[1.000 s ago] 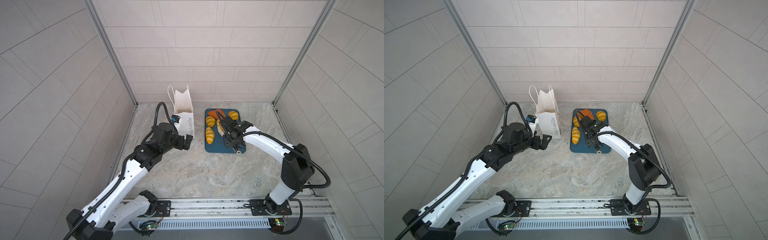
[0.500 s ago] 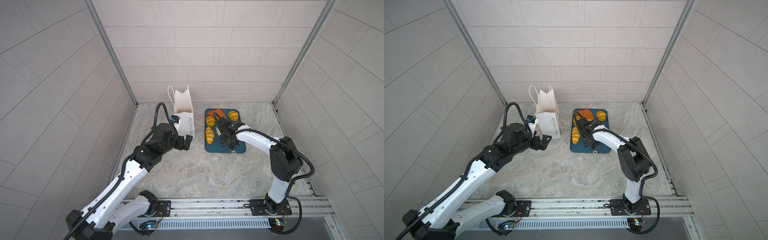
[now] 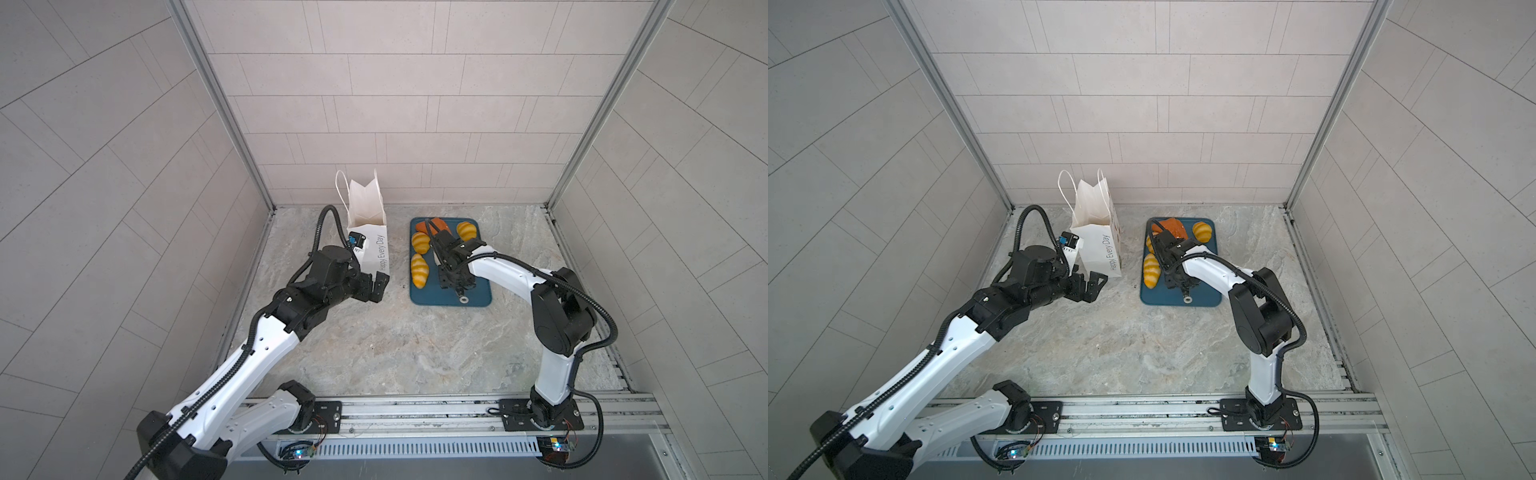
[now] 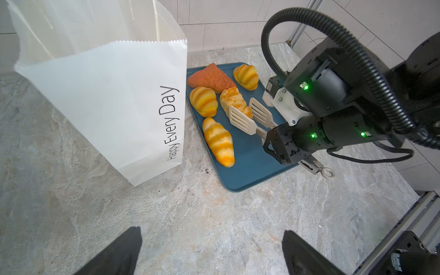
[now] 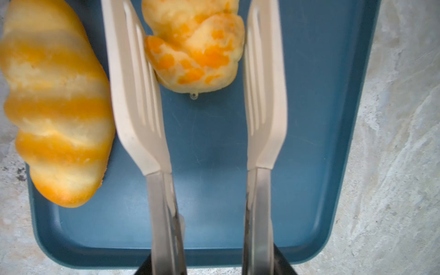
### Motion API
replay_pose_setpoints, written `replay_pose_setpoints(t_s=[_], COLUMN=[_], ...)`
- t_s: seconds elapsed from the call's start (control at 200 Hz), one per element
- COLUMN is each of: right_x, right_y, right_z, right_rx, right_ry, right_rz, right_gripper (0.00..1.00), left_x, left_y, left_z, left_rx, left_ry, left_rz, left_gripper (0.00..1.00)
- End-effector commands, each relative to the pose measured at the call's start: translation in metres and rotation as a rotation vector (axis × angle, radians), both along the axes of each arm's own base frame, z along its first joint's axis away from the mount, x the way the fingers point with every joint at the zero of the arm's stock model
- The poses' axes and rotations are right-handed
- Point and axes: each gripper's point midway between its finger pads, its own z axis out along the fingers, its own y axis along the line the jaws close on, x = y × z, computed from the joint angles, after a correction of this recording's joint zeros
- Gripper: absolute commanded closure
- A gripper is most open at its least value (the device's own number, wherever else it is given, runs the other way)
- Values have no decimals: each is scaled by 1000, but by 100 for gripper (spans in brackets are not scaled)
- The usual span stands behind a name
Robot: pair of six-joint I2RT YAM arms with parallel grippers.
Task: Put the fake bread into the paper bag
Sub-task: 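Lower the open tongs around the braided bun on the tray, then close the tongs on the braided bun and lift it with right gripper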
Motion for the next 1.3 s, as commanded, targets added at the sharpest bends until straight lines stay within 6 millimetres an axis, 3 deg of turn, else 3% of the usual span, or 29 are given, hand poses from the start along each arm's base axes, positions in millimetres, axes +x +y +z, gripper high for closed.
replay_pose_setpoints(t_s=[0.0,0.23,0.535,0.866,1.126,1.296], right_x=[5,1,-7,-19,-29,-36], right_y=[-2,-6,-8,-11,-4,3], right_z=[0,-5,0,24,56,78], right_rx=[-2,-10,12,52,143,217], right_ry=[7,51,50,-1,-81,-145], right_rz=[4,37,65,91,139,178], right_gripper=[49,54,71,73,73,73], left_x=[-2,0,2,2,2,5], left_y=[-4,-4,1,3,-6,-2], left_z=[3,2,7,15,19,29], left_rx=[5,11,10,-4,-31,-39], left_ry=[-7,-7,-23,-42,-33,-66], left_rz=[-29,-19,15,32,-7,25], left_gripper=[0,0,0,0,0,0])
